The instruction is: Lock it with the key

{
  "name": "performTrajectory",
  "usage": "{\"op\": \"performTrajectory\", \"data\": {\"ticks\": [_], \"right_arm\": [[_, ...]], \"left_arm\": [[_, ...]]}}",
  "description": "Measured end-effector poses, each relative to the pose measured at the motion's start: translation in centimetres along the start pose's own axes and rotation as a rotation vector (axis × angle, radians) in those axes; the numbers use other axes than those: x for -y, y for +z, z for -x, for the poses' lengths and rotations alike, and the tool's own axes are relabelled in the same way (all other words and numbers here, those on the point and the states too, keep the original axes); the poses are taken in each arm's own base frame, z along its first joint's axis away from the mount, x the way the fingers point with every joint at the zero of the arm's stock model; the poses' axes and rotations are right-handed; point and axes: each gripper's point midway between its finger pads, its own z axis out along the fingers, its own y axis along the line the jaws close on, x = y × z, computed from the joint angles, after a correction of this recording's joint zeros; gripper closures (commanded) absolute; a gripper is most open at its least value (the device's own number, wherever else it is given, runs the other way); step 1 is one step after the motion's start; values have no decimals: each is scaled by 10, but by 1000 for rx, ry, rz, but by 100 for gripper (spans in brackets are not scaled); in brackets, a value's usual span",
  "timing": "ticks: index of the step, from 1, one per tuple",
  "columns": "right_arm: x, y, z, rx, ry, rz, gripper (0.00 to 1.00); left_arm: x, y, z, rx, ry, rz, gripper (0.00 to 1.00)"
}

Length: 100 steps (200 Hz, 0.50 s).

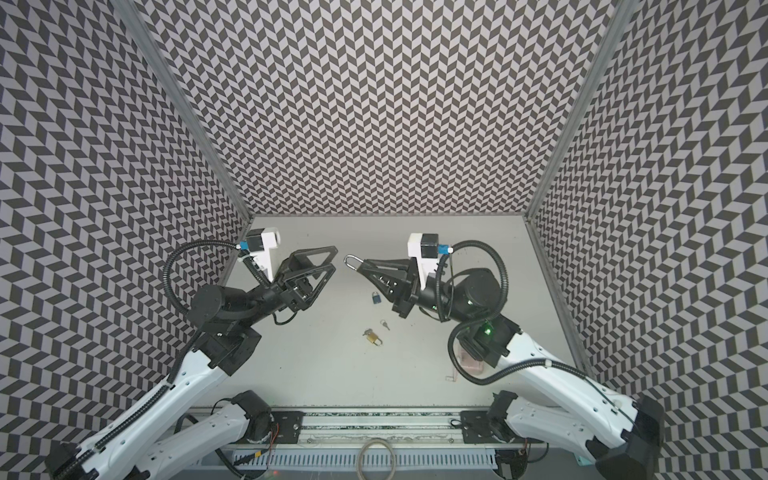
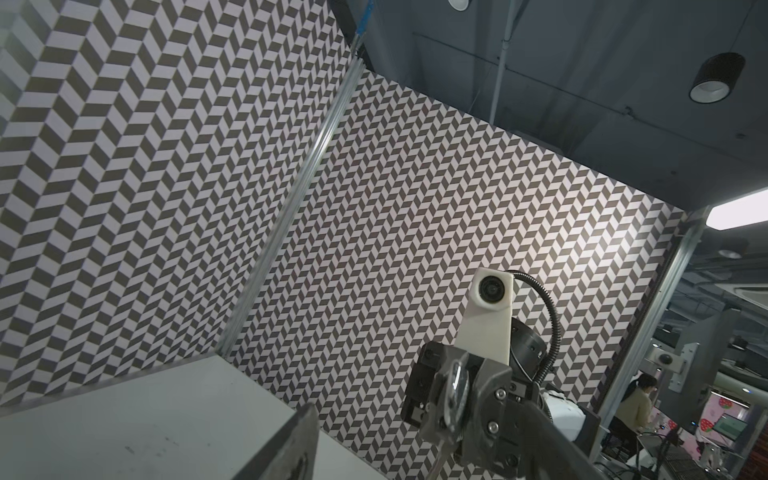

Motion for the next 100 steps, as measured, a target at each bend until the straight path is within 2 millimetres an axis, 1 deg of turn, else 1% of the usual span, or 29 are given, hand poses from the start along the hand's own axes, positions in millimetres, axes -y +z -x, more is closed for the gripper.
{"op": "performTrajectory", "data": {"ticks": [13,24,50,68,87,100], "right_arm": [[9,-2,3,-43,11,-3,100],[14,-2,3,-88,22,6,100],[25,-3,-5,-206,59,27,100],[26,-2,-16,-290,77,49,100],[23,-5,-28,-363,90,76,100],[20,-7,-34,-395,91,91,100]], "left_arm": [[-9,-2,-1,-25,23,36,26],[-14,-2,-5,-58,43,48,27],[-11,2,-17,-155,90,16,31],[-10,3,-26,-208,107,-11,32],[-11,2,-37,-252,106,-31,33],[-12,2,-43,-277,102,-43,36]]}}
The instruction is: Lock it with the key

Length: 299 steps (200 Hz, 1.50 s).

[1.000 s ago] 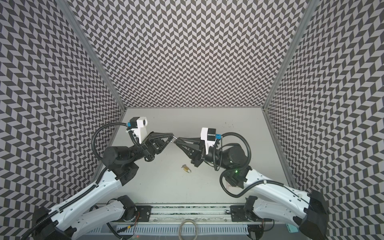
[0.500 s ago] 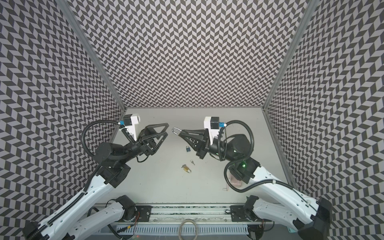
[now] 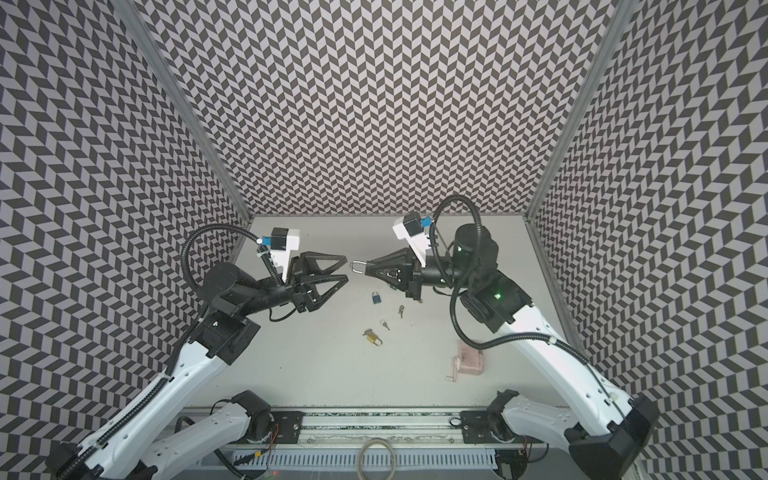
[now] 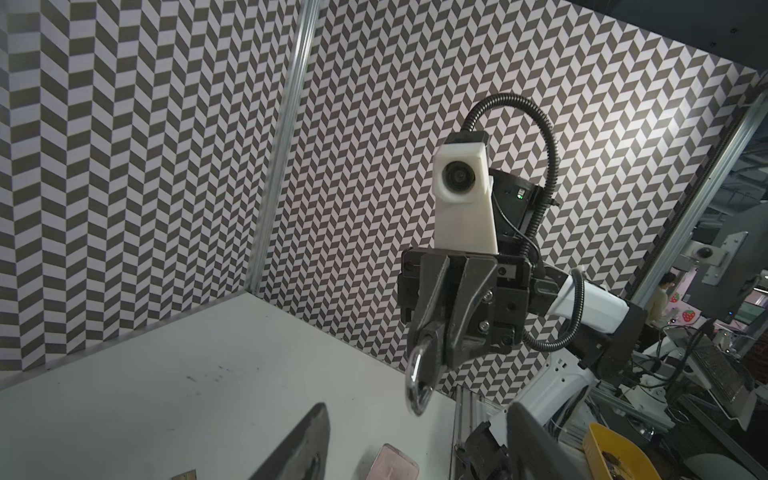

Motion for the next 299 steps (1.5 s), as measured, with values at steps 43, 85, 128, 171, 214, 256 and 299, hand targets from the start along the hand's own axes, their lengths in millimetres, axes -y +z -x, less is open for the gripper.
{"op": "performTrajectory", "data": {"ticks": [43,85,128,171,214,256,299], "right_arm": [[-3,-1,-14,-54,7,22,100],[-5,-1,-17,-65,10,31,100],[-5,-1,-16,-65,10,36,100],[-7,-1,-16,-65,5,48,100],[-7,-1,-17,-63,1,48,100],[-3,1,-23,-61,-1,52,100],[-3,2,-22,-51,-6,65,100]], "left_arm": [[0,4,-12,-48,-4,-38,48],[4,6,-17,-69,-7,-66,57],[9,11,-22,-86,-19,-93,80],[9,11,-21,-85,-12,-93,100],[9,11,-20,-85,-12,-91,100],[6,10,-23,-93,-28,-75,100],[6,9,-22,-84,-24,-65,100]]}}
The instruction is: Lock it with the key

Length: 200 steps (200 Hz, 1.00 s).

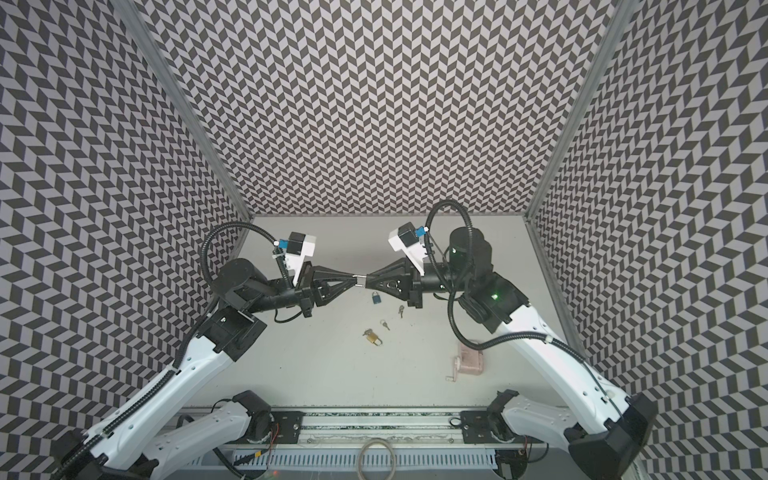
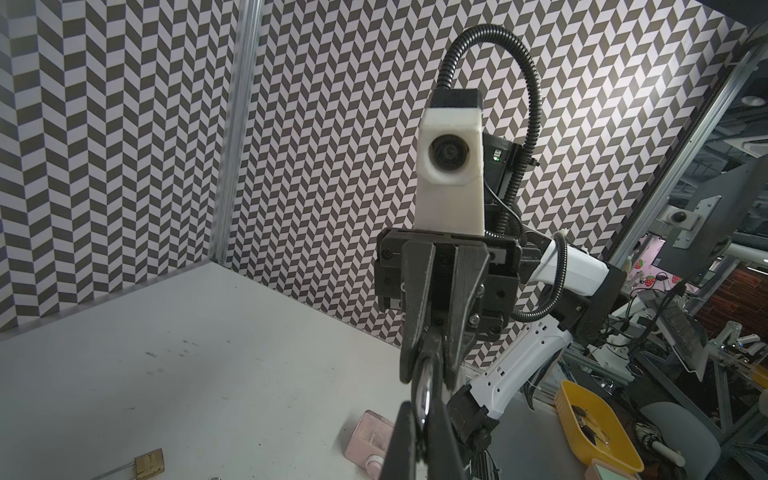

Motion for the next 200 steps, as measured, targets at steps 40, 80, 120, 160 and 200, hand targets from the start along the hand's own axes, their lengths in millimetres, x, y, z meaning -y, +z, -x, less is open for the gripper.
{"op": "performTrajectory", "data": {"ticks": [40,80,120,160,200], "right_arm": [[2,1,-3,2,14,4,100],[3,3,-5,-5,26,11,100],[5,7,-11,-12,46,36,100],[6,11,-22,-14,102,75,100],[-1,10,-17,12,83,95,100]], "left_arm": [[-2,0,-2,-5,-11,11,100],[-4,-1,-4,0,-13,22,100],[-7,1,-8,-3,-15,17,100],[-3,13,-8,13,3,-20,100],[5,11,-1,48,33,-24,100]]}}
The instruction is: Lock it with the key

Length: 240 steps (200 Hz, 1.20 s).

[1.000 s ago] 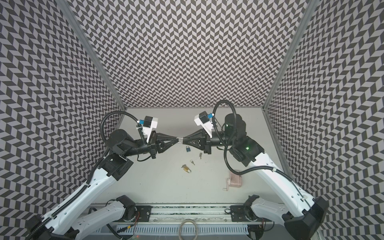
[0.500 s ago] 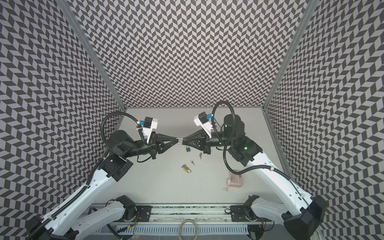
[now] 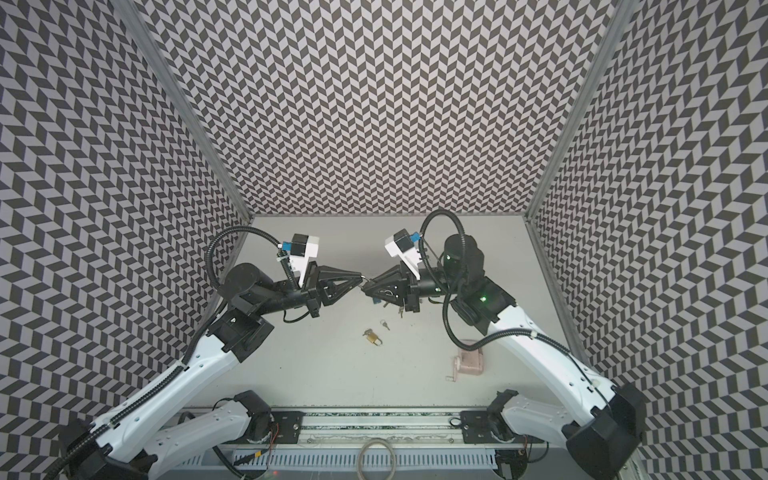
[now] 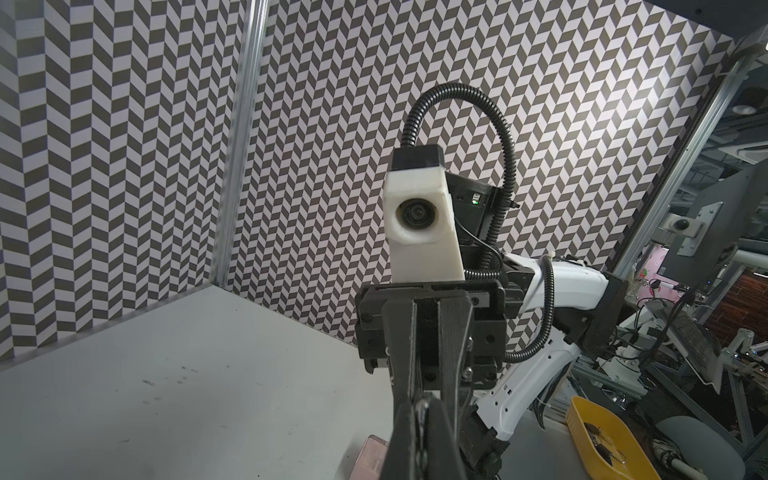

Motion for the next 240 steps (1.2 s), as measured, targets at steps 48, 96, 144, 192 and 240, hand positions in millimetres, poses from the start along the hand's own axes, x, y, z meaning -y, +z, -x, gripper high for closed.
{"op": "performTrajectory", "data": {"ticks": [48,96,144,192,240], "right_arm": [[-5,-4,3,21,-6,-9,100],[-4,-4,3,23,5,-14,100],[-4,-4,3,23,9,-18,100],[-1,-4,0,20,21,-26,100],[-5,-3,0,36,39,13,100]], "left_arm": [[1,-7,5,9,17,4,100],[1,-9,4,4,15,7,100],[-1,-9,3,-3,11,14,100],[-3,-10,1,-10,16,28,100],[-1,-11,1,-10,20,28,100]]}}
